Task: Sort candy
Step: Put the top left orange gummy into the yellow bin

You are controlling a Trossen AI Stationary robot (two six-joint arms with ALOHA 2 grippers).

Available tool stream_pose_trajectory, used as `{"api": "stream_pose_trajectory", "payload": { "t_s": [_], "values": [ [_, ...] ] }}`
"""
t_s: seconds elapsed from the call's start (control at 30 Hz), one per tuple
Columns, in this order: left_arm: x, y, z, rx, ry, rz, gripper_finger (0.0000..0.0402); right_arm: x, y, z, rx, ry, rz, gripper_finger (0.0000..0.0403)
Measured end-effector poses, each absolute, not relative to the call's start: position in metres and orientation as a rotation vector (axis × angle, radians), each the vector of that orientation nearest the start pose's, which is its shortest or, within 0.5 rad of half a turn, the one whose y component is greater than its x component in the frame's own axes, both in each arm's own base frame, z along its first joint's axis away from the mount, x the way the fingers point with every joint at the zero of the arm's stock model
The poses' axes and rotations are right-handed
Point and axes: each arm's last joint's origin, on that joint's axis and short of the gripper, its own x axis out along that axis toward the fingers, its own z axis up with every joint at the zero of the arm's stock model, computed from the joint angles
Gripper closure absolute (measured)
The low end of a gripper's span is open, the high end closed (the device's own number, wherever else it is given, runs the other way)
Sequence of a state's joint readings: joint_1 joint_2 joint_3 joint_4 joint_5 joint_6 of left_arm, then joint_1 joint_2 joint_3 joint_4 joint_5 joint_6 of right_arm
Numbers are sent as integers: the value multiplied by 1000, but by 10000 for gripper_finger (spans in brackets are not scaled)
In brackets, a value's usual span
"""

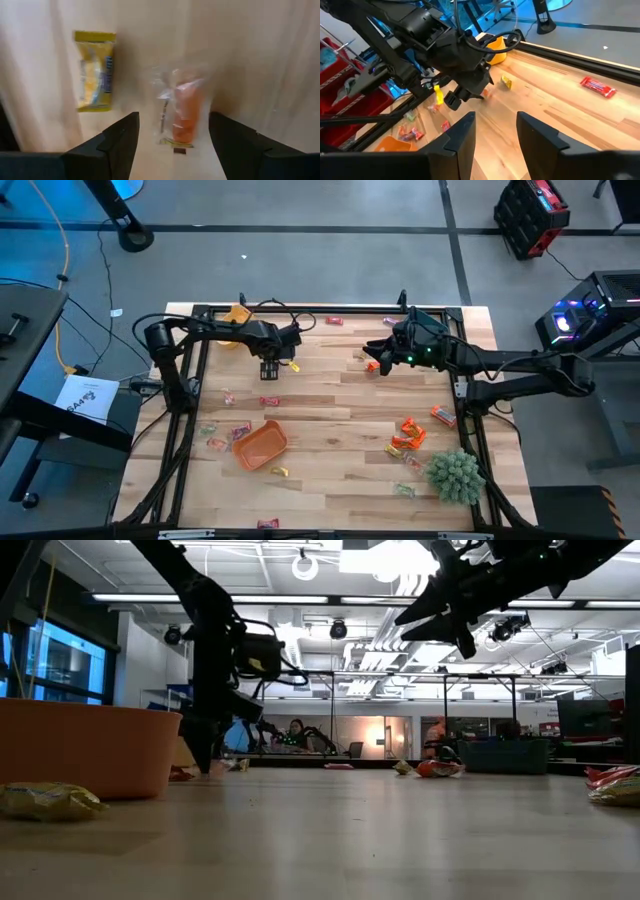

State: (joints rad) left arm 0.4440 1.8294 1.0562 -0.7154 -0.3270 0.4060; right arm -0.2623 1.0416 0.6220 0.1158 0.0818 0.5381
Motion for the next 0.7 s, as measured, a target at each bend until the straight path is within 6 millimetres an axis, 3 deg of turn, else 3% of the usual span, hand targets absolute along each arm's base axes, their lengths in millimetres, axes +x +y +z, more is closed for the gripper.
{"api": "stream_pose_trajectory", "payload": {
  "t_s": [0.2,0.3,0.4,0.47,0.57,0.7],
  "values": [
    [277,148,129,169,1626,266,199,219,-61,258,558,204,-415,265],
    [275,148,130,143,1611,254,261,219,-61,257,557,205,-415,265],
    [272,149,134,52,1586,244,357,219,-61,258,555,204,-415,265],
    [269,150,138,-17,1571,263,384,219,-61,258,555,201,-414,265],
    [259,148,154,-56,1571,301,379,219,-61,258,555,197,-413,265],
    [245,150,194,-56,1448,404,394,219,-61,258,555,197,-413,265]
  ]
}}
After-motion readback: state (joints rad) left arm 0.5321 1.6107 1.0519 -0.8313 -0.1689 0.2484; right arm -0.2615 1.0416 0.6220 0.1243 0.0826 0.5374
